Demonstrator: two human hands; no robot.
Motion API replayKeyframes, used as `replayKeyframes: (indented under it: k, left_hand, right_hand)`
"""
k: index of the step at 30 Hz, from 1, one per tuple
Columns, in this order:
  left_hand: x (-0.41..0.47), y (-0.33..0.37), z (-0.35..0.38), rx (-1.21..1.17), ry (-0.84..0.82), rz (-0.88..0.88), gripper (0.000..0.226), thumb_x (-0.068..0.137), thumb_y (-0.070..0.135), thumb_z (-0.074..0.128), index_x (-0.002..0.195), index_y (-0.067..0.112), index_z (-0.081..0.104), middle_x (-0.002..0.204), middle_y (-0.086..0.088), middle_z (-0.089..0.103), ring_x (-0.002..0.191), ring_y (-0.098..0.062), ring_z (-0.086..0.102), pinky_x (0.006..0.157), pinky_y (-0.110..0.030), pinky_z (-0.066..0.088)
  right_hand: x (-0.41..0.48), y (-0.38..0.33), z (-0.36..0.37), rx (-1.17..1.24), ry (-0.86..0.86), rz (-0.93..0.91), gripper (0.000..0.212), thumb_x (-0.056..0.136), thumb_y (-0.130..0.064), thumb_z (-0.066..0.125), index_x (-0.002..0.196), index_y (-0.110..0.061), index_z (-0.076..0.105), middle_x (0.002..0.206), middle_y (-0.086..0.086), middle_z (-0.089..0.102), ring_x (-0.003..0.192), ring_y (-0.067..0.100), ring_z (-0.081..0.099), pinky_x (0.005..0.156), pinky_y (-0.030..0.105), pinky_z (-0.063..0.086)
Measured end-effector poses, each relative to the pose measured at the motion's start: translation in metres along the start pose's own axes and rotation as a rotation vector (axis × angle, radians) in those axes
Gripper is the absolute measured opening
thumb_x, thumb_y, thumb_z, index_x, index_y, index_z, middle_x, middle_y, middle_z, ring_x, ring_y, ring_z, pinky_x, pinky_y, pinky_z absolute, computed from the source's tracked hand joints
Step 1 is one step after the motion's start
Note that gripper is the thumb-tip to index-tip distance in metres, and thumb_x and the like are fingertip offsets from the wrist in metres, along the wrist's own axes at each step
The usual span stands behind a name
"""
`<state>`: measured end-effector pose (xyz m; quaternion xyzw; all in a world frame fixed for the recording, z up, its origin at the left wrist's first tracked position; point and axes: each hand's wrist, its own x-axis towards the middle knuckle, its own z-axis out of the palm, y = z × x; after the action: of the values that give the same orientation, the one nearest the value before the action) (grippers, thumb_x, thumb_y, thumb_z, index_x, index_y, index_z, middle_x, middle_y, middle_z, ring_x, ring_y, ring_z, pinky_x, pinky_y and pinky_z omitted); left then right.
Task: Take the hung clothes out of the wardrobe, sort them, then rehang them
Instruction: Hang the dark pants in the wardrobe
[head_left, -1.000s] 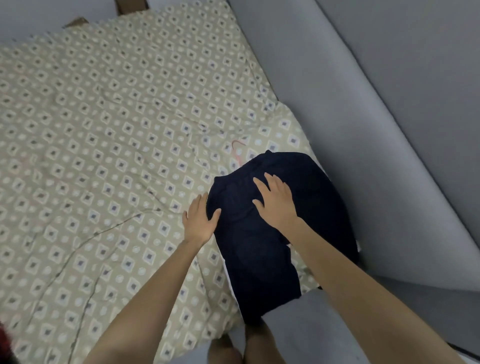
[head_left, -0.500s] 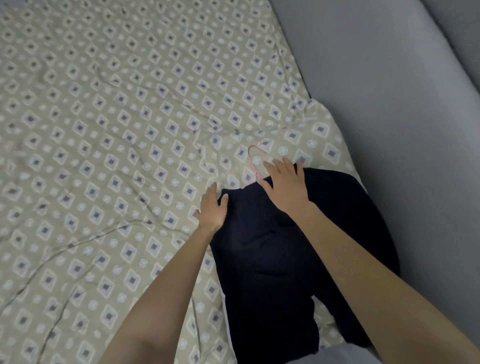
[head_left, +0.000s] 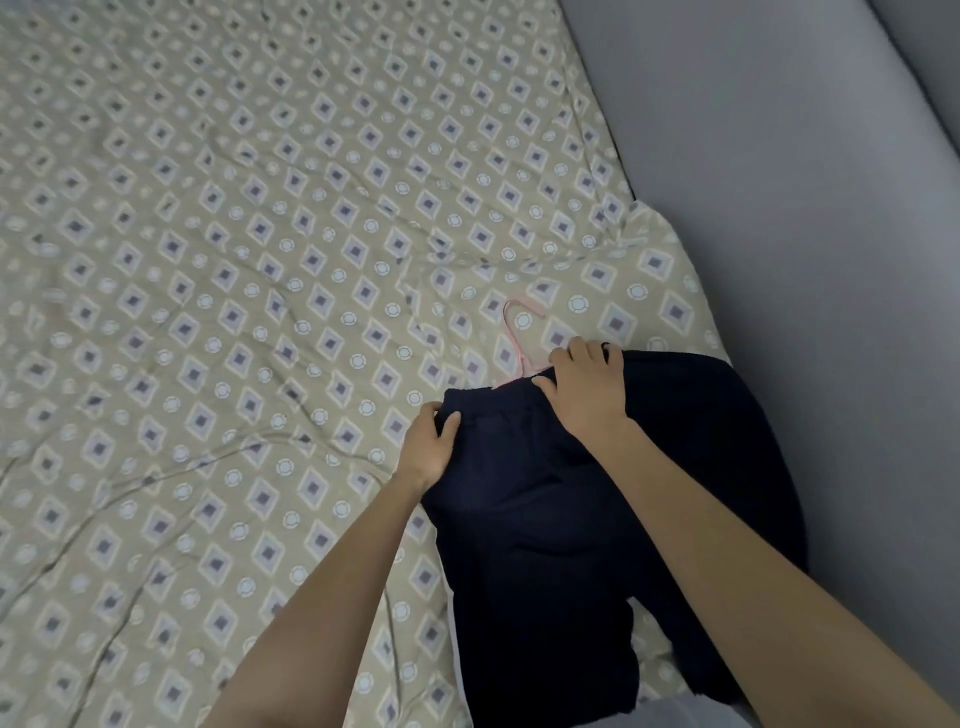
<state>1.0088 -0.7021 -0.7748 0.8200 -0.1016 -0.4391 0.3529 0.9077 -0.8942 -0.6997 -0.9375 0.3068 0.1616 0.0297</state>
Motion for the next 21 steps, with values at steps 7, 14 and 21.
replayKeyframes:
  k: [7, 14, 21]
  left_hand:
    - [-0.045, 0.012, -0.016, -0.012, -0.051, -0.008, 0.033, 0.099, 0.038, 0.054, 0.119, 0.015, 0.043, 0.109, -0.005, 0.063, 0.099, -0.023, 0.063, 0.084, -0.036, 0.052]
    - [-0.112, 0.036, -0.054, -0.047, -0.073, 0.031, 0.038, 0.094, 0.039, 0.063, 0.112, 0.011, 0.046, 0.110, -0.010, 0.062, 0.100, -0.025, 0.063, 0.088, -0.042, 0.053]
    - [-0.173, 0.054, -0.089, -0.040, -0.132, 0.185, 0.027, 0.094, 0.036, 0.065, 0.097, 0.013, 0.052, 0.089, 0.005, 0.058, 0.079, -0.010, 0.057, 0.067, -0.018, 0.044]
  right_hand:
    - [-0.027, 0.000, -0.032, 0.197, 0.000, 0.027, 0.029, 0.098, -0.043, 0.051, 0.107, -0.016, 0.058, 0.110, 0.002, 0.057, 0.104, 0.023, 0.052, 0.094, 0.036, 0.030]
    - [-0.087, -0.003, -0.089, 0.577, 0.013, 0.096, 0.022, 0.088, -0.041, 0.068, 0.082, -0.022, 0.058, 0.091, -0.007, 0.058, 0.087, 0.014, 0.057, 0.097, 0.031, 0.028]
    - [-0.146, -0.015, -0.130, 0.750, 0.072, 0.250, 0.025, 0.082, -0.042, 0.073, 0.074, -0.024, 0.058, 0.077, -0.016, 0.057, 0.077, 0.004, 0.052, 0.100, 0.039, 0.039]
